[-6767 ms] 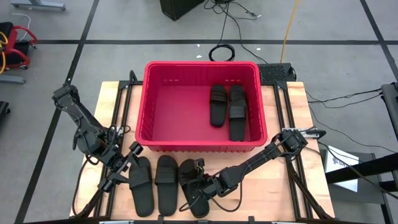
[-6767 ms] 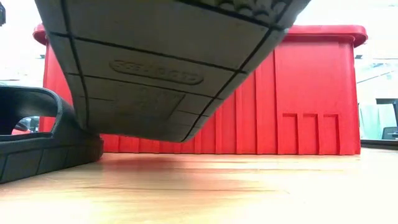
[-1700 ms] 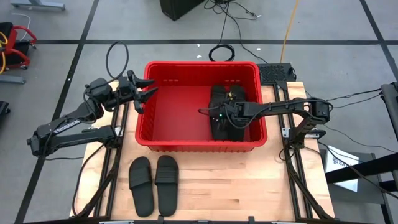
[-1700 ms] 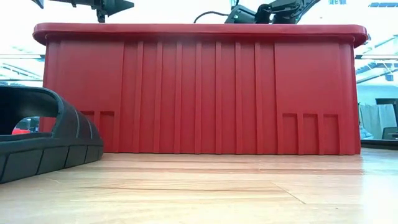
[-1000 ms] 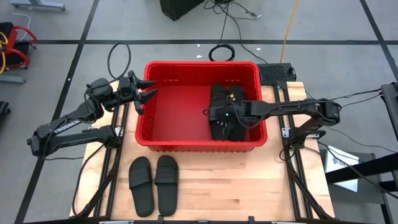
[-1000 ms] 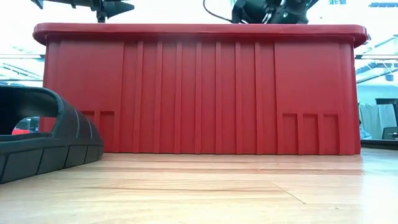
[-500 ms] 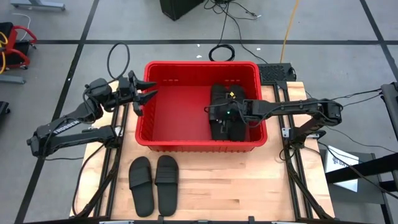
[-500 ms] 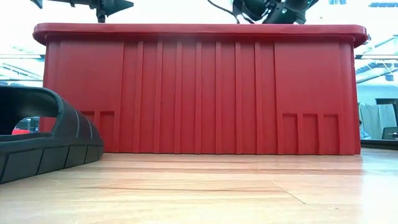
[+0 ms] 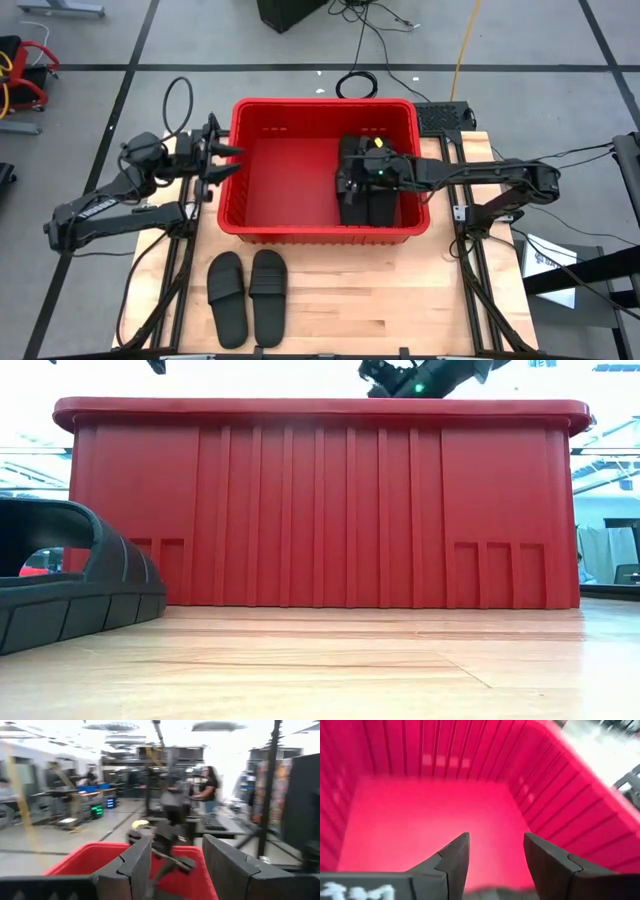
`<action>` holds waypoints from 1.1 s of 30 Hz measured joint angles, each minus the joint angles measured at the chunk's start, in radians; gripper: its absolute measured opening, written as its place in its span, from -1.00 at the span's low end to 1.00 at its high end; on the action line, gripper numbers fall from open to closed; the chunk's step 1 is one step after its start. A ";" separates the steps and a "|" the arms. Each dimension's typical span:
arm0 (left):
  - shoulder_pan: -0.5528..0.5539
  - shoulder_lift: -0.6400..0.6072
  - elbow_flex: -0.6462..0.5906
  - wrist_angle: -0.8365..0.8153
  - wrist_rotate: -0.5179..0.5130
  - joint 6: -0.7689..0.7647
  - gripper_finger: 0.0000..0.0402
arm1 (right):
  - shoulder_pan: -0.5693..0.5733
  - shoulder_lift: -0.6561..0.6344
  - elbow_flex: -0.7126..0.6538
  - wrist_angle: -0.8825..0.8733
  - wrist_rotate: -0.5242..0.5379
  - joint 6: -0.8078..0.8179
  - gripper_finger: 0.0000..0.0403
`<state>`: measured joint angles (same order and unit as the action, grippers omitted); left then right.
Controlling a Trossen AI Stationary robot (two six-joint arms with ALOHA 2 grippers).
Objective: Pick and place slides into bin
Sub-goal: Put the black slide into the red bin
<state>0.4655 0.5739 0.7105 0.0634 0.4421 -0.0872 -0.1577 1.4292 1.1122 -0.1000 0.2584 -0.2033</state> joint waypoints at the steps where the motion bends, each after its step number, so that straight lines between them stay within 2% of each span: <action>1: -0.013 -0.001 0.000 0.000 0.014 0.000 -0.11 | 0.003 -0.005 0.000 0.024 0.000 0.010 -0.13; 10: -0.156 -0.006 0.000 0.012 0.031 -0.004 -0.11 | 0.112 -0.047 0.000 0.109 -0.002 0.058 -0.14; 17: -0.331 0.001 0.000 0.022 0.011 0.029 -0.11 | 0.225 -0.048 0.000 0.216 -0.002 0.003 -0.14; 26: -0.623 0.072 0.000 0.061 -0.200 0.067 -0.11 | 0.317 -0.047 0.000 0.249 0.000 -0.026 -0.16; 33: -0.865 0.176 0.000 0.136 -0.435 0.097 -0.11 | 0.348 -0.047 0.000 0.253 0.000 -0.026 -0.17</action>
<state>-0.3990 0.7499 0.7101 0.1991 0.0071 0.0096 0.1905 1.3823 1.1122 0.1528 0.2588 -0.2291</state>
